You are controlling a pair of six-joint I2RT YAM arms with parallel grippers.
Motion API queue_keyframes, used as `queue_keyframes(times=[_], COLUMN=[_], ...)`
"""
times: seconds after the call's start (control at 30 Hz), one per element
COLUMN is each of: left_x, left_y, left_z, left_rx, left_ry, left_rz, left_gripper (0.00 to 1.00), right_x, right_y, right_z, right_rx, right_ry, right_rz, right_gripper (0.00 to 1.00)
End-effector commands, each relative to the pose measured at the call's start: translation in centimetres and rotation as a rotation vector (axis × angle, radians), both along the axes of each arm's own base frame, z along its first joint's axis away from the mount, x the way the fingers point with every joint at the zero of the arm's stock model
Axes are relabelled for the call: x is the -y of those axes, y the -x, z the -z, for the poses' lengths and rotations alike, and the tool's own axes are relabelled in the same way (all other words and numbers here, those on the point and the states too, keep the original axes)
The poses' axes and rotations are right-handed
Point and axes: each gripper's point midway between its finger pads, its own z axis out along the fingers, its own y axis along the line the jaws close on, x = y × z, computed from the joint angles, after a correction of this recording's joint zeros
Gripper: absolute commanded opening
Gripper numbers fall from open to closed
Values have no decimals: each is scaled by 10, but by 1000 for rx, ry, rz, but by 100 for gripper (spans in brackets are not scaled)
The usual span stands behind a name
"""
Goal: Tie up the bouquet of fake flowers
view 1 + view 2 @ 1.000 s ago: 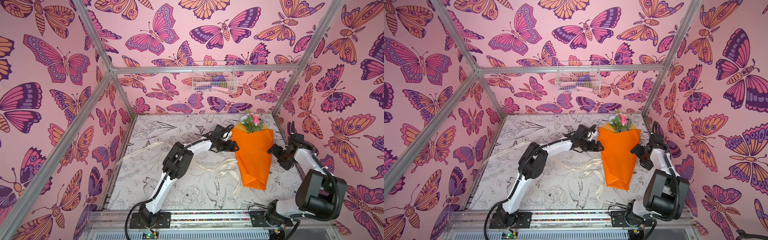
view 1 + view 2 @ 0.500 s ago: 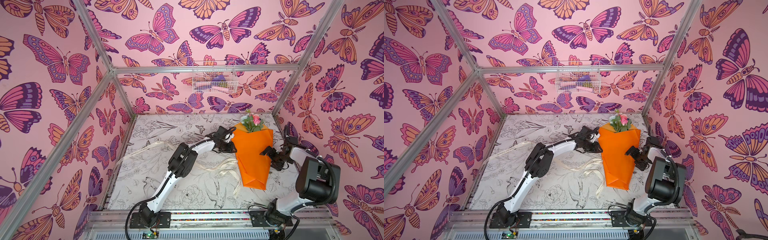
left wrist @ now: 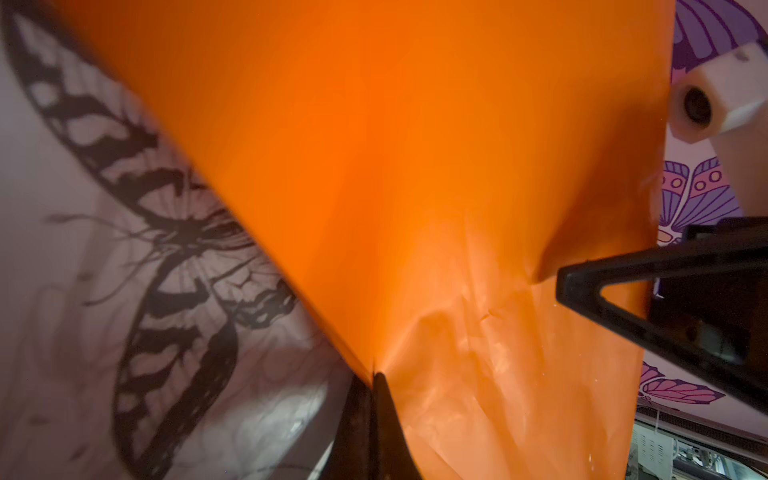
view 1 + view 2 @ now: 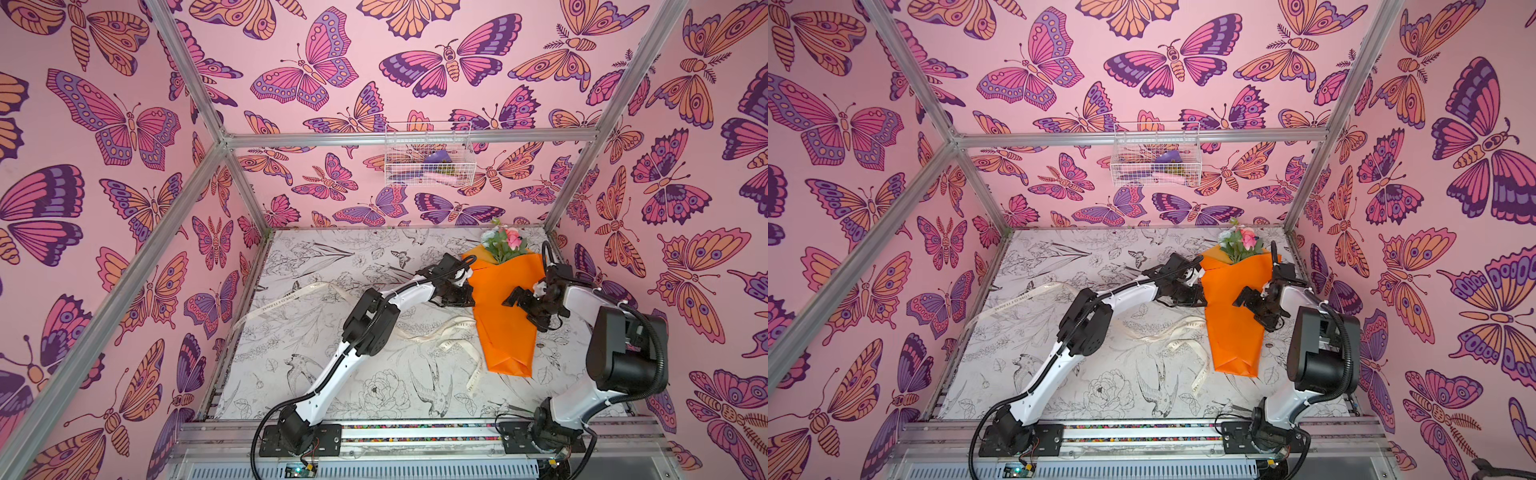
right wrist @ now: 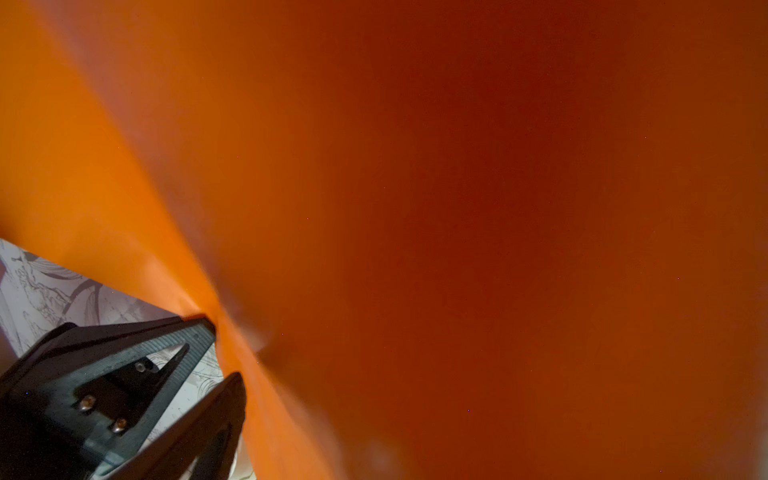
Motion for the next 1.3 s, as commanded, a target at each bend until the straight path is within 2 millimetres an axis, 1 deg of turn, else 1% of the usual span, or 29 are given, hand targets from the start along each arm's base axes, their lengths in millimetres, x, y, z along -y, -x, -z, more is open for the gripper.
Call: queue_keyframes(times=[0.0,0.13,0.17,0.2,0.27,0.37,0.4,0.5,0.6,0.63,0.73,0.83,0.87,1.03,1.13,1.23,1.27], left_x=[2,9,9,9,8,7,6,2,-8,-13,-32,-60,-71,-133,-173,-210,-222], left_y=[19,22,21,21,21,20,20,17,11,7,-3,-11,-14,-25,-29,-32,-31], left_z=[29,26,26,26,26,24,22,16,2,-4,-30,-56,-65,-95,-102,-109,-111], left_rx=[-59,-53,-51,-51,-48,-41,-34,-18,0,12,55,109,124,163,160,180,192], left_ry=[-66,-60,-59,-60,-63,-69,-73,-80,-82,-83,-84,-82,-77,-21,-10,-22,-34], left_rz=[20,31,32,32,32,26,23,11,-11,-23,-62,-120,-147,-308,-404,-491,-521], left_gripper=[0,0,0,0,0,0,0,0,8,11,27,44,50,68,78,92,98], right_x=[-14,-28,-30,-31,-30,-24,-22,-13,-3,-1,0,-2,-3,-1,0,-2,-4], right_y=[-8,-10,-10,-11,-10,-7,-7,-5,-7,-8,-10,-13,-13,-10,-5,0,2], right_z=[2,13,16,19,26,33,35,36,28,24,9,-8,-13,-39,-56,-74,-81], right_rx=[-21,-73,-83,-96,-130,-179,-189,-211,-205,-199,-165,-111,-95,-65,-52,-25,-14], right_ry=[47,91,100,111,147,215,233,286,344,356,373,366,364,387,397,389,382], right_rz=[-87,-144,-152,-160,-164,-175,-179,-177,-184,-186,-193,-187,-186,-194,-205,-214,-218], right_gripper=[99,99,97,93,80,49,41,26,10,7,0,0,0,0,0,0,0])
